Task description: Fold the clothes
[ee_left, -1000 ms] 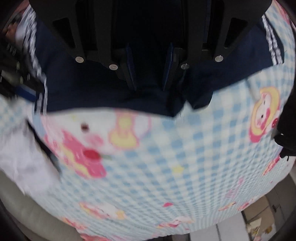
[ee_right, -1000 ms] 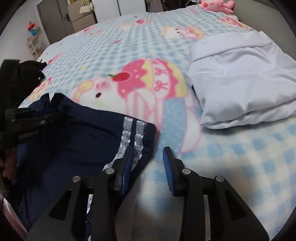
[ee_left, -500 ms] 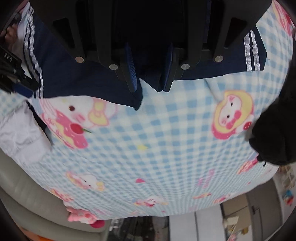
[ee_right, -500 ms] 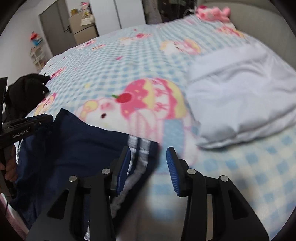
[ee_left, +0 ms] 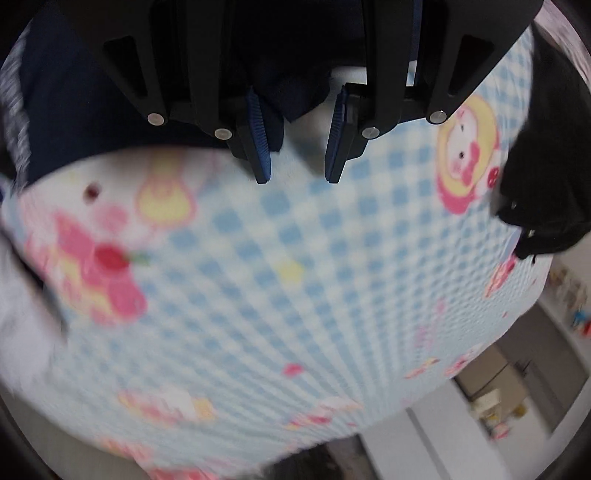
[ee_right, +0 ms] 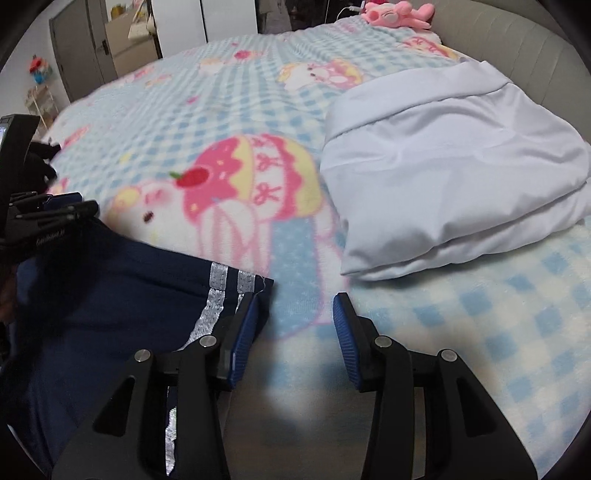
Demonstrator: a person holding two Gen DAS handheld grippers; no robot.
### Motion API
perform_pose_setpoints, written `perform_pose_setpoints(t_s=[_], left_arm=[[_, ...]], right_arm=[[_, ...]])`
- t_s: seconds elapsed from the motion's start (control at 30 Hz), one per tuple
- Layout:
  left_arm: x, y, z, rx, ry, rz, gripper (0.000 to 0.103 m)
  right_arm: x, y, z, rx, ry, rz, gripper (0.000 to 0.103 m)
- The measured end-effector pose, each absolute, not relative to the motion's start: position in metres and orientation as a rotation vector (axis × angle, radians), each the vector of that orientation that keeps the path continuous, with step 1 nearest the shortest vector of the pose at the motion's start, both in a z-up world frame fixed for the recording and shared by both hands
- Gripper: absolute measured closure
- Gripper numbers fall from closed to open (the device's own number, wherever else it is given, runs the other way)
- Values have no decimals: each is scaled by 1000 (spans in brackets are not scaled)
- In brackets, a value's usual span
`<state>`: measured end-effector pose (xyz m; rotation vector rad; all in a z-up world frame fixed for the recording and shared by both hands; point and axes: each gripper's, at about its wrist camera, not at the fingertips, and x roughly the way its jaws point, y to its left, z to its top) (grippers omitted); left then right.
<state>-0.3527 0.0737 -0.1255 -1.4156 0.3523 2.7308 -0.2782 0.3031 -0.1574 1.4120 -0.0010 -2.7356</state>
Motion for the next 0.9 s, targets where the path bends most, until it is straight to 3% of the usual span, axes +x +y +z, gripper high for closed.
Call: perform_pose_setpoints(t_s=[0.07,0.2,0.37,0.43,0.57,0.63,0.77,0.9], left_arm=[[-332,77,-112,-1350,275,2708,69],[-279,101,-116,-1338,321,2546,69],[-267,125,-161,-1461,483,2426,66],[-284,119,-161,-1477,412,2472,66],[-303,103,-137,-1475,209,2595,68],[-286,104,-119,-1421,172,2564,68],[-224,106,-96,-1350,268,2526,64],[-174,97,-98,-1407,194,2477,64]], right_arm=[[-271,307,-145,1339,-23,-2748,61],[-254,301,-123,1200,-71,-2624,59],[-260,262,-155,1373,5,-2411,59],[-261,254,-166,1418,137,-2451,59],[-263,257,-158,1362,166,-2566,58],[-251,274,-151,1361,87,-2629,58],[-211,298,-129,1277,-131,-2642,57],[-176,289,-121,1222,-200,-2603,53]])
